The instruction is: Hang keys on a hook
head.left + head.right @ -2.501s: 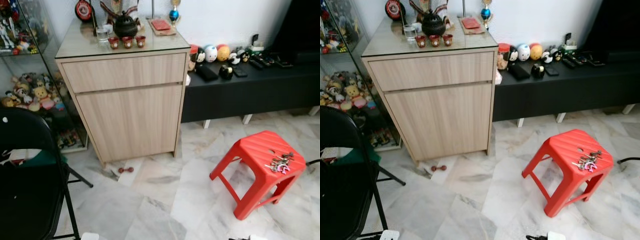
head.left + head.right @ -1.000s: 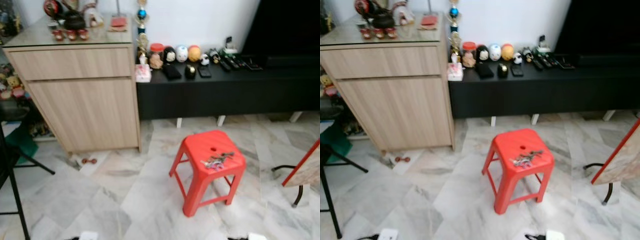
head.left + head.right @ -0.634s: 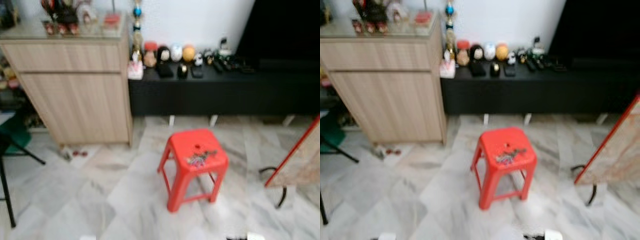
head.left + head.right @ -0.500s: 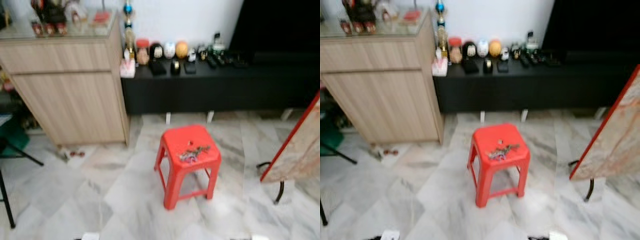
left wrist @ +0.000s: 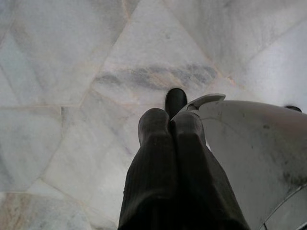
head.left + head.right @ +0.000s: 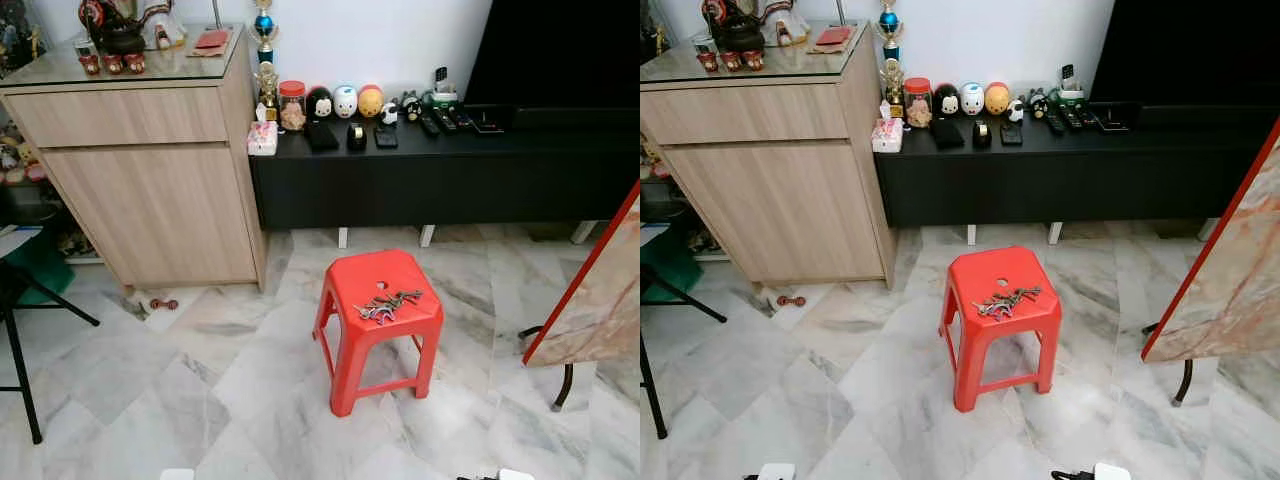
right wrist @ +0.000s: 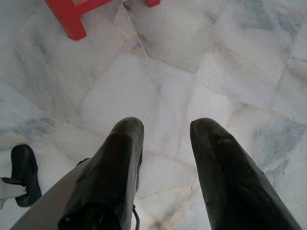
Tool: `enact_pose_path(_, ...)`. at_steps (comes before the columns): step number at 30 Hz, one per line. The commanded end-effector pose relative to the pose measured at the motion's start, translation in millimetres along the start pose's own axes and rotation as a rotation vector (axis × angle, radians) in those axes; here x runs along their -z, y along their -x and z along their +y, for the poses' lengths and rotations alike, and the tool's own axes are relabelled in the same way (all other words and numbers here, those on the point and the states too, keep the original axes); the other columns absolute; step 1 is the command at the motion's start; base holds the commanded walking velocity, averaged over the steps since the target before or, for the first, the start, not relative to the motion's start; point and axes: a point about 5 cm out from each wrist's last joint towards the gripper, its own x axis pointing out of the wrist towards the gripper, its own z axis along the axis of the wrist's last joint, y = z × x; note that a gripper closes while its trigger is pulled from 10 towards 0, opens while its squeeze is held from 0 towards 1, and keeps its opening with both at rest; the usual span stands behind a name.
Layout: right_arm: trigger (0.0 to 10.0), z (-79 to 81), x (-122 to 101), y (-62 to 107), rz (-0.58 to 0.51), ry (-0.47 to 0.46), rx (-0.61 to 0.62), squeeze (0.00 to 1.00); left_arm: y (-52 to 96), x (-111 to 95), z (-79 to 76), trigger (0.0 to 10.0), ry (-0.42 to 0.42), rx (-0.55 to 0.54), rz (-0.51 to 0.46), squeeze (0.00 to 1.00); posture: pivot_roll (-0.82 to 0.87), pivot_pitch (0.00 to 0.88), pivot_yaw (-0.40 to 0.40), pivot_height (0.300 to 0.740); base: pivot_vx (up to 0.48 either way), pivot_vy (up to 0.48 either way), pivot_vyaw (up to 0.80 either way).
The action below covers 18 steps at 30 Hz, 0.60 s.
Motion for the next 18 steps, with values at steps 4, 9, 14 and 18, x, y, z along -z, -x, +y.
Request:
enact_pose_path(4, 10.0, 2.1, -2.9, -0.6, -0.011, 0.014, -0.018, 0.00, 0.3, 0.7, 1.3, 10.0, 0.006, -0.002, 0.002, 0.00, 0.17, 0.000, -0.028, 0.740, 0.188, 0.000, 0.80)
enact_pose_path(9, 10.0, 2.2, -2.4, -0.5, -0.013, -0.010, -0.019, 0.00, 0.3, 0.9, 1.4, 10.0, 0.008, -0.006, 0.002, 0.00, 0.17, 0.000, -0.028, 0.740, 0.320, 0.000, 0.27)
enact_pose_path(14, 10.0, 1.9, -2.3, -0.5, -0.011, -0.009, -0.018, 0.00, 0.3, 0.9, 1.4, 10.0, 0.009, -0.007, 0.001, 0.00, 0.17, 0.000, -0.030, 0.740, 0.326, 0.000, 0.00)
enact_pose_path(18, 10.0, 1.8, -2.3, -0.5, -0.012, -0.006, -0.015, 0.00, 0.3, 0.8, 1.3, 10.0, 0.009, -0.005, 0.001, 0.00, 0.16, 0.000, -0.029, 0.740, 0.330, 0.000, 0.00)
